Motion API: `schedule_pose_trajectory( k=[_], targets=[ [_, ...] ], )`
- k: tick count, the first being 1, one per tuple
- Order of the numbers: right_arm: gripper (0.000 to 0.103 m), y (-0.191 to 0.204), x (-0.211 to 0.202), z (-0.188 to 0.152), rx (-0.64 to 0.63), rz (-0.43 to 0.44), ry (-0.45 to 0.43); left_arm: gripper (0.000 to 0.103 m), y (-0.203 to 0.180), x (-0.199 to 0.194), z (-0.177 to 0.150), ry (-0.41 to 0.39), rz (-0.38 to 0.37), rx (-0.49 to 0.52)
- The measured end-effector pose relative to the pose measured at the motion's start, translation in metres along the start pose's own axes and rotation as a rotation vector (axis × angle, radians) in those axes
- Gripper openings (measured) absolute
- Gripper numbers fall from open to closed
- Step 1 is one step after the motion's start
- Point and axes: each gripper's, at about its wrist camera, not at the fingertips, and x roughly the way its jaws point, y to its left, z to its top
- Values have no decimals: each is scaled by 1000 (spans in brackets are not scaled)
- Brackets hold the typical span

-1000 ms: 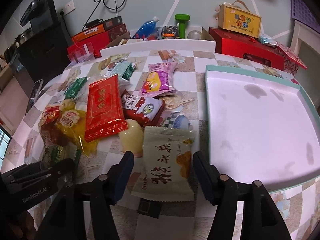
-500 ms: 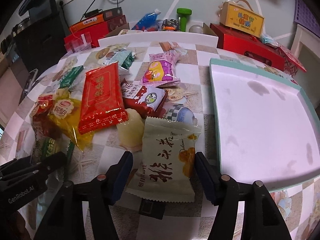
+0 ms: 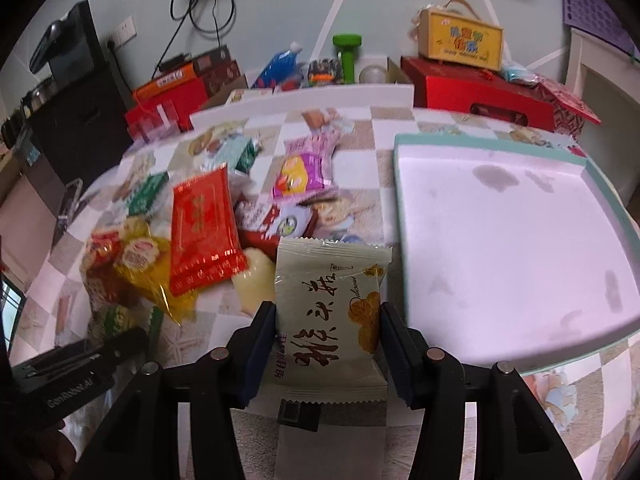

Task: Organize snacks
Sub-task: 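Lift both held packets and carry them over the white tray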

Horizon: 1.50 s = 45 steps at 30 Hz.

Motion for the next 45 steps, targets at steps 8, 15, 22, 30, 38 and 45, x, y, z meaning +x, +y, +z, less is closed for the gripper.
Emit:
schedule_pose_trajectory(
  k=[8,15,22,30,38,45],
  targets=[
    [55,-8,-13,4,38,15,-49,52,0,-16,2,-32,-27,0],
    [55,-9,-16,4,46,17,-64,52,11,-36,8,-93,-38,-41],
    [55,-8,-25,7,52,28,-96,52,20,-45,10,-141,-52,-78],
    [55,-6,-28,28,85,53,-114,52,13,-52,23,-177,-82,-72],
    [55,-22,-29,51,143,53,-139,52,-8,-52,41,-166,-88,-29],
    [55,-72,-33,46,242,-22,-158,52,-55,-47,52,-167,-106,72]
  ],
)
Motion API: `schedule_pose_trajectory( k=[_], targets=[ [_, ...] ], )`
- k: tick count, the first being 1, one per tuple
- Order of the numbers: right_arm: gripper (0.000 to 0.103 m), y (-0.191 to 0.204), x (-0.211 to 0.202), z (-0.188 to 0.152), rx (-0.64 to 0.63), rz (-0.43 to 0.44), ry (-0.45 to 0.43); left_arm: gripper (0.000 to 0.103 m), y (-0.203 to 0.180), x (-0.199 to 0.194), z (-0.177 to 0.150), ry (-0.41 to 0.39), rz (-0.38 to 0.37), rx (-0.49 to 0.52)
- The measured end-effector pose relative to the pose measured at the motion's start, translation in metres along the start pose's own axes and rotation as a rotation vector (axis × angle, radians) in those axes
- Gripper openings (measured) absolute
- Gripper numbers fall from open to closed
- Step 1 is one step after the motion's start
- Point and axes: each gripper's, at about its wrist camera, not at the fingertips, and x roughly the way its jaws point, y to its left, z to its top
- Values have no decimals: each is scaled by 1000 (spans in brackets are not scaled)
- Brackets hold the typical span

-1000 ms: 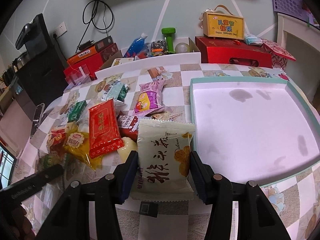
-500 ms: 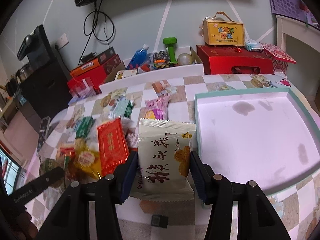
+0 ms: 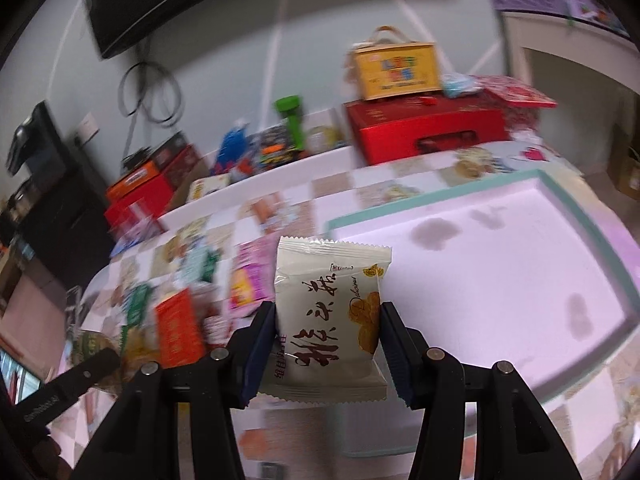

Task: Organize snacks
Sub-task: 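Lift both held packets and carry them over the white tray, then open the left tool over the tray while the right tool releases the cookie packet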

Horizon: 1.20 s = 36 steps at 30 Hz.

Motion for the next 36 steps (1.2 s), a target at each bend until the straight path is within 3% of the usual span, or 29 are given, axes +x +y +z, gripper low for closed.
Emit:
schedule_pose_trajectory(
  k=[9,14,22,31,33,36],
  targets=[
    [55,-88,-14,6,161,-193,-50,52,-100,26,2,41,-162,216],
    [55,-129,-18,4,228,-268,-88,52,-155,45,-18,75,-235,319],
    [55,-161,-16,1,304,-291,-153,52,-212,87,-50,151,-289,393],
    [55,-162,-11,-2,315,-277,-140,52,-220,93,-52,152,-295,399],
    [55,-162,-9,-1,310,-274,-138,56,-218,92,-48,151,-296,394],
    [57,-160,-7,-1,300,-262,-127,84,-214,91,-45,152,-299,374]
  ],
)
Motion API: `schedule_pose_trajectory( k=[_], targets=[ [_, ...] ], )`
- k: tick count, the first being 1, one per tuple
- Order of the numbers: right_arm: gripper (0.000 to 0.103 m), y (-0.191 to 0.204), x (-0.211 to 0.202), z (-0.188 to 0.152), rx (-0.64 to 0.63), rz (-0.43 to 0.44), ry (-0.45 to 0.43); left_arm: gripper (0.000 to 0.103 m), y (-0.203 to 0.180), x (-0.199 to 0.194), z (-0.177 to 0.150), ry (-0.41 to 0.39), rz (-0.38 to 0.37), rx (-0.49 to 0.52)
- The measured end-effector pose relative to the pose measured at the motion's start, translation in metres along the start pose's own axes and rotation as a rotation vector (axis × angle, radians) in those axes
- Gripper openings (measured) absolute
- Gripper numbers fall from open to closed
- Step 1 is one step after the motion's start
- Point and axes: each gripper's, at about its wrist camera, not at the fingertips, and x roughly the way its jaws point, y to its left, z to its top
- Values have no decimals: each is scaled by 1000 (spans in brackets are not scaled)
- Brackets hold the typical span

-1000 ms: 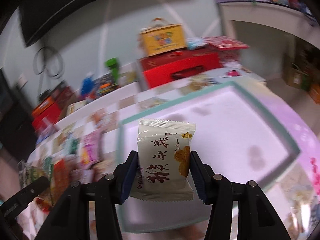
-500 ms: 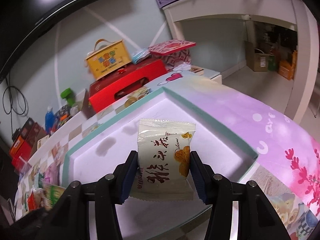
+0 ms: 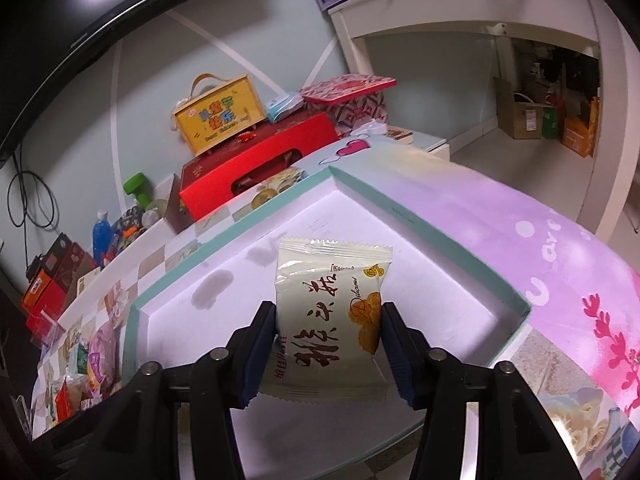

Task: Organize snacks
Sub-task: 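Open the left tool over the tray while the right tool releases the cookie packet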

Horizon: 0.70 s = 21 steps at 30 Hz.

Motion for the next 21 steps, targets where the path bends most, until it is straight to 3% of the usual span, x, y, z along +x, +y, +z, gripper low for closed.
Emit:
schedule_pose_trajectory(
  k=[10,11,13,14,21],
  targets=[
    [57,4,-4,0,-11,-3,0,86,14,-12,2,-44,36,-30],
    [61,4,-4,0,-11,-5,0,89,16,-14,2,-53,47,-33],
    [80,4,-3,1,-10,-11,1,103,20,-17,2,-82,78,-39],
    [88,5,-3,0,-12,-18,-2,103,21,-19,2,-96,88,-41],
    [91,10,-3,-1,-30,-16,4,103,34,-27,0,-173,129,-45]
  ],
)
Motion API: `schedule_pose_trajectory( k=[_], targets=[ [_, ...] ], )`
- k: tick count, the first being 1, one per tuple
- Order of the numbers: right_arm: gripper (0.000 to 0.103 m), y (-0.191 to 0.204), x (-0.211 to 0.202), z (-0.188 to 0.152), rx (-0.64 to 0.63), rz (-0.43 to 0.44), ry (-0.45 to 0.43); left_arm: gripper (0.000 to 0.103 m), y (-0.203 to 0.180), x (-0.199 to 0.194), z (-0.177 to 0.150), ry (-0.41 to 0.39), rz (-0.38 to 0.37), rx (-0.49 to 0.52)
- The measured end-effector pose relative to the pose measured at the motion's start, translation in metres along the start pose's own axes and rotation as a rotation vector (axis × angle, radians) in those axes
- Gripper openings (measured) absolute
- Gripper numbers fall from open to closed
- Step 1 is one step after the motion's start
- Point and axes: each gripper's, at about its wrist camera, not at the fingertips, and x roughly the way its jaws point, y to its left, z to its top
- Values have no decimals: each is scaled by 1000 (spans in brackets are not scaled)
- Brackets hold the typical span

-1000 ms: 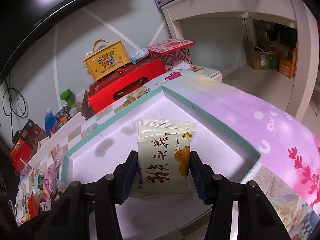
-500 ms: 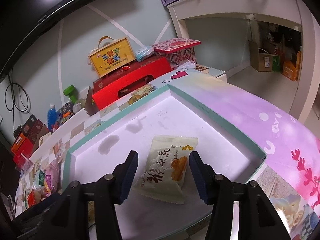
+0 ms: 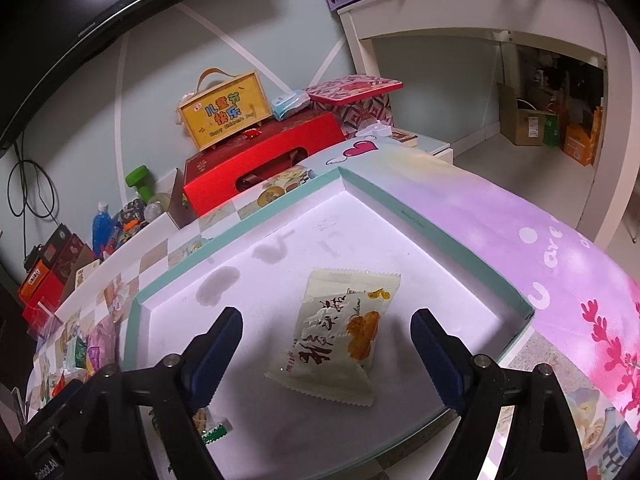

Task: Organize snacks
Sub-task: 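Open the left tool over the tray while the right tool releases the cookie packet, then grasp the red-and-yellow chip bag with the left tool while the right tool grasps the red packet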

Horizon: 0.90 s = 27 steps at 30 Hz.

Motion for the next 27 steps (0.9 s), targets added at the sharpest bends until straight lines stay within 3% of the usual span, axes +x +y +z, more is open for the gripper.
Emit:
schedule_pose_trajectory(
  k=[3,16,21,27],
  targets=[
    [103,0,1,0,3,-5,5,103,3,-3,-1,-38,27,16],
    [103,11,-9,0,-36,32,-17,103,9,-16,1,-63,51,58],
    [103,17,-18,3,-20,83,-35,103,18,-28,5,-53,15,22],
    [103,31,-30,3,-7,155,-60,103,44,-49,8,-60,80,-22]
  ],
)
